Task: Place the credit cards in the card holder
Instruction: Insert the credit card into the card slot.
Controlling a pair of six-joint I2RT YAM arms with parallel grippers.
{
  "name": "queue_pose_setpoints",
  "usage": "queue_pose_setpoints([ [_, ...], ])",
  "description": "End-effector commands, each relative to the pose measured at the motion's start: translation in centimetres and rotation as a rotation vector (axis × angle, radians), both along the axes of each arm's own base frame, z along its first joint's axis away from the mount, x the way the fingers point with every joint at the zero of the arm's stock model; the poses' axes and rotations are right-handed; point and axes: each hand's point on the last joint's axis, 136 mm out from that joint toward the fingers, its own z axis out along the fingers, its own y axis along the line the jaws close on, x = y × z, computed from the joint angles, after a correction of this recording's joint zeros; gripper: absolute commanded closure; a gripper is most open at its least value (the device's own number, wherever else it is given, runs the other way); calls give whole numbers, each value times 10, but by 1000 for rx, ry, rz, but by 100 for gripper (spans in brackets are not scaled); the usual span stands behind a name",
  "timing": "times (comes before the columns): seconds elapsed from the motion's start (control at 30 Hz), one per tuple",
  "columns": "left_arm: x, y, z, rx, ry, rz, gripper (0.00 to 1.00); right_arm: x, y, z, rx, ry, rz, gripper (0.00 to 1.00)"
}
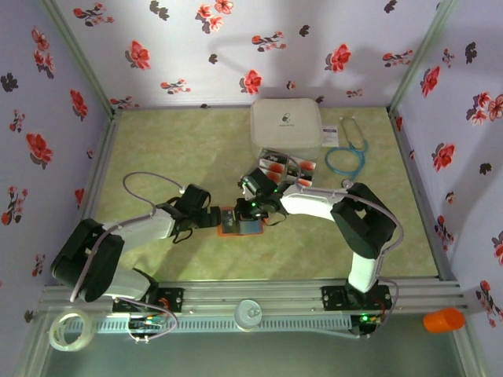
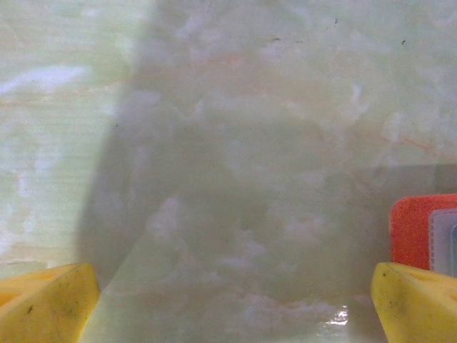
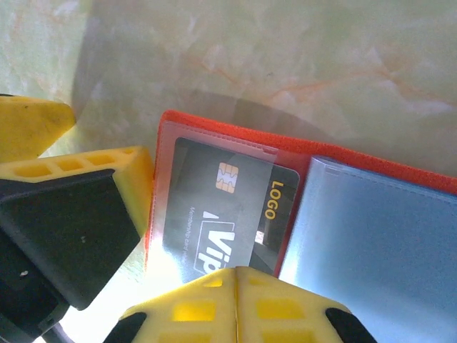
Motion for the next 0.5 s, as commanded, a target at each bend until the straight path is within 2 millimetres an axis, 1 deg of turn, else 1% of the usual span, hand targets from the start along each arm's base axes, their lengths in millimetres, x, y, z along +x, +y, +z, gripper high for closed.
queue_pose_setpoints([
  [0.0,-2,10,-13,38,12,10,0,0,-1,-8,-40,4,6,94],
  [0.13,-3,11,-15,39,12,8,0,0,-1,-18,-53,18,10,95],
  [0.3,-3,11,-18,43,17,9,0,-1,5,-32,-64,52,30,96],
  [0.47,-3,11,-19,40,16,9,0,-3,11,-31,-51,58,34,96],
])
